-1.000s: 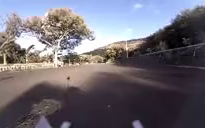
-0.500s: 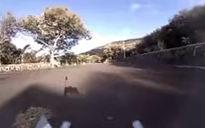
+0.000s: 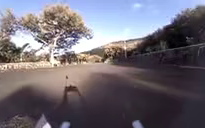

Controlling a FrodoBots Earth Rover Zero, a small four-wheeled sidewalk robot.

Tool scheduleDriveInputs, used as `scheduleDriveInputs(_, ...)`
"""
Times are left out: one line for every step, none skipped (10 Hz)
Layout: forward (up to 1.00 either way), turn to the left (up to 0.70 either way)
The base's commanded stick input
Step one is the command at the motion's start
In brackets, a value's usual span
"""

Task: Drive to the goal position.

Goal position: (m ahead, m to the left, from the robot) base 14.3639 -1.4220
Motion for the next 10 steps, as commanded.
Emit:
scheduleDriveInputs(0.69, 0.02)
scheduleDriveInputs(0.69, -0.27)
scheduleDriveInputs(0.69, -0.26)
scheduleDriveInputs(0.69, 0.02)
scheduleDriveInputs(0.69, 0.02)
scheduleDriveInputs(0.69, 0.02)
scheduleDriveInputs(0.69, 0.02)
scheduleDriveInputs(0.69, 0.02)
scheduleDriveInputs(0.69, 0.02)
scheduleDriveInputs(0.69, 0.02)
